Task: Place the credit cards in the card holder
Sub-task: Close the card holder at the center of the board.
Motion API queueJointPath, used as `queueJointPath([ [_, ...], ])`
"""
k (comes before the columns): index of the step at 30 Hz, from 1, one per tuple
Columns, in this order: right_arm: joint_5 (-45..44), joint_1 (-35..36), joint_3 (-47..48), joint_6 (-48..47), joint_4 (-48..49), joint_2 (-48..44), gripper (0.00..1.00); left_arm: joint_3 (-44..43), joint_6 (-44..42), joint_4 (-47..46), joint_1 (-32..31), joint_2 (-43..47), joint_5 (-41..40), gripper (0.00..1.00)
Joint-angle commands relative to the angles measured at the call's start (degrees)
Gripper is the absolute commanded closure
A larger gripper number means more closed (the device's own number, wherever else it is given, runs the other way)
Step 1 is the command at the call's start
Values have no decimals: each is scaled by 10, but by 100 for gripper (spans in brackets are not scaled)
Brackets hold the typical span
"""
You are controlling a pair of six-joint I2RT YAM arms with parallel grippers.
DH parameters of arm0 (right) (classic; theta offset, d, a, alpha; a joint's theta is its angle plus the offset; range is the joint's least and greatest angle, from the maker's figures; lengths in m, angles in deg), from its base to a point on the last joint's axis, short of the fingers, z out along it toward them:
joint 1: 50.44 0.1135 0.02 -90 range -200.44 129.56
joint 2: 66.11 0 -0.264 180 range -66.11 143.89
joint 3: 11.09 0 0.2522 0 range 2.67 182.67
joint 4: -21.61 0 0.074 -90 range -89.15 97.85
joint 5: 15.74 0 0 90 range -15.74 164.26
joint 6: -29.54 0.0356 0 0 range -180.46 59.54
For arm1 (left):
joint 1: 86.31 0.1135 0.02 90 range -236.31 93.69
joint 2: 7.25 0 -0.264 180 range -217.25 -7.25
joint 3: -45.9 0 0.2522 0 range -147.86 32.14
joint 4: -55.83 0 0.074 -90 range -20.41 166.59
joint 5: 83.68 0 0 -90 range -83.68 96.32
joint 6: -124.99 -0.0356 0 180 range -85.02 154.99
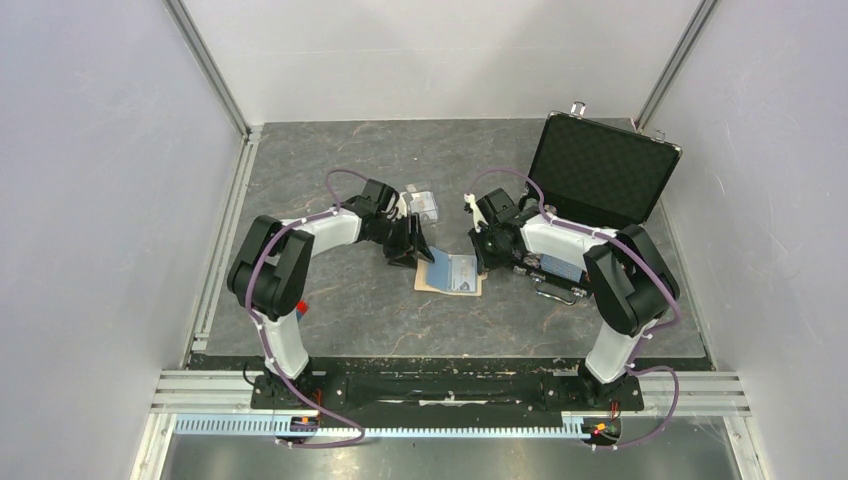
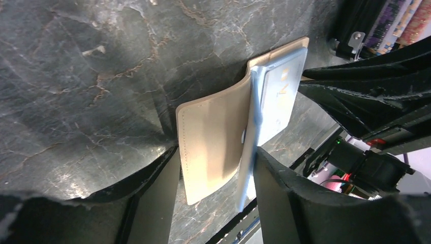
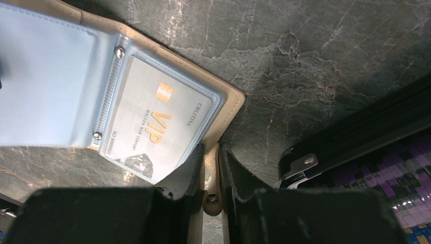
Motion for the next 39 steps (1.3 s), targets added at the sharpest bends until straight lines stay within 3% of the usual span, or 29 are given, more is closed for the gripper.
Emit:
queueJointPath([
  [1,26,5,-10,16,18,1,97,-10,35,-29,-5,35,44,40],
  [13,97,5,28,22,28,12,97,-41,59,-24,-20,52,55,44],
  [19,163,5,12,70,74,21,97,-38,75,-56,-30,26,80,45],
  [31,187,-22,-18,96,98,-1,94,-48,92,-85,-48,-29,119,42],
  [35,190,-27,-25,96,100,-13,92,-59,67,-40,-48,-39,80,53],
  [39,193,-28,-35,96,103,-23,89,-77,45,8,-48,-54,42,77],
])
